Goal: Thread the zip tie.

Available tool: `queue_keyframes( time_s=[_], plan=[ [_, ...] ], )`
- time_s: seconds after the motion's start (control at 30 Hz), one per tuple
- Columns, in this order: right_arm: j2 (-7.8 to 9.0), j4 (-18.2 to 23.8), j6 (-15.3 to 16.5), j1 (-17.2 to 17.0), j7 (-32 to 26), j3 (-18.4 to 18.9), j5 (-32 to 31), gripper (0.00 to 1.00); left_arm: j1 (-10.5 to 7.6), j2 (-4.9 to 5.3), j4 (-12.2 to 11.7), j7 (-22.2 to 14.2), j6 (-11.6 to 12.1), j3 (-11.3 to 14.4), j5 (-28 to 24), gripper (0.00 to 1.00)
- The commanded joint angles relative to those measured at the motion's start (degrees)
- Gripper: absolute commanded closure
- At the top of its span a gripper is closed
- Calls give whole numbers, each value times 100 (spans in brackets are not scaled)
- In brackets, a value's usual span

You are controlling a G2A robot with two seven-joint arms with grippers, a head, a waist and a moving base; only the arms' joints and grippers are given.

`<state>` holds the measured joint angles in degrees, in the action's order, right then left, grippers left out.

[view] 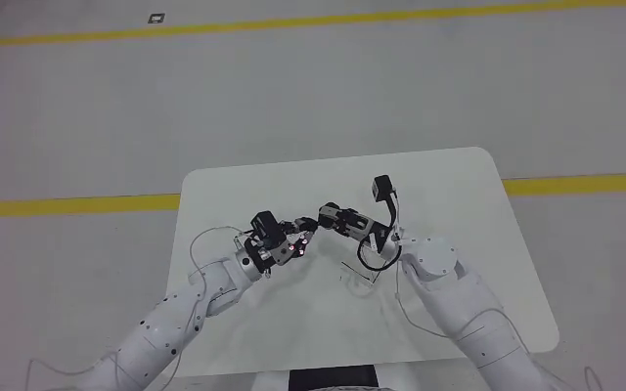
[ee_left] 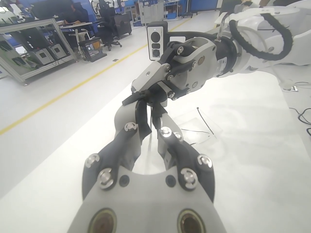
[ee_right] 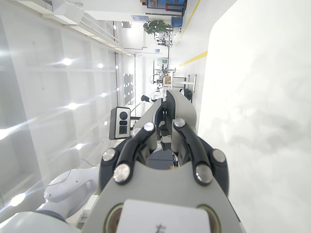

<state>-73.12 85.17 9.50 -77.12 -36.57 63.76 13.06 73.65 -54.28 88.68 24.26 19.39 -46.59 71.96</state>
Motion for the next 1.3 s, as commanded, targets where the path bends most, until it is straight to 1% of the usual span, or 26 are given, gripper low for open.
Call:
queue_keyframes(
  time_s=[0.0, 0.23, 0.27, 0.3, 0.33, 0.47, 0.57, 0.67, 0.73, 0.8, 0.83, 0.87, 0.9, 0.93, 1.0, 1.03, 1.27],
  plan=[
    [3, 2, 3, 0, 6, 0, 4, 100, 5, -8, -1, -22, 9, -6, -6, 100],
    [14, 9, -6, -1, -3, -3, 10, 99, 15, -19, 10, -48, 9, -19, -18, 100],
    [15, 9, -10, 0, -8, -4, 8, 76, 18, -17, 17, -49, 9, -26, -21, 100],
    [17, 9, -12, 0, -9, -4, 6, 31, 22, -14, 26, -51, 9, -35, -30, 100],
    [18, 10, -11, 1, -7, -3, 5, 0, 27, -10, 38, -54, 9, -45, -42, 100],
    [34, 0, 9, -4, -1, 47, -13, 0, 59, 23, 120, -70, 9, -82, -141, 100],
    [58, -2, 54, -23, -25, 127, -53, 0, 97, 75, 202, -52, 9, -117, -341, 100],
    [88, -3, 173, -39, -126, 217, -102, 0, 145, 152, 304, 28, 9, -102, -729, 100],
    [111, -13, 308, -38, -297, 270, -104, 0, 149, 228, 391, 4, 9, -4, -1093, 100],
    [130, -69, 430, -15, -498, 312, -67, 0, 112, 308, 455, 16, 9, 64, -1410, 100],
    [143, -101, 508, 12, -672, 320, -57, 0, 89, 368, 487, -4, 9, 131, -1610, 100],
    [153, -153, 543, 45, -843, 324, -30, 0, 47, 420, 500, -62, 9, 178, -1692, 100],
    [159, -209, 557, 74, -919, 341, 6, 0, 10, 472, 501, -145, 9, 223, -1775, 100],
    [159, -209, 557, 74, -919, 341, 6, 0, -45, 545, 518, -378, 9, 316, -1878, 100],
    [159, -209, 557, 74, -919, 341, 6, 0, -169, 657, 550, -788, 9, 445, -1966, 100],
    [159, -209, 557, 74, -919, 341, 6, 0, -197, 675, 561, -846, 9, 464, -1965, 100],
    [159, -209, 557, 74, -919, 341, 6, 0, -197, 675, 561, -846, 9, 464, -1965, 100]
  ],
)
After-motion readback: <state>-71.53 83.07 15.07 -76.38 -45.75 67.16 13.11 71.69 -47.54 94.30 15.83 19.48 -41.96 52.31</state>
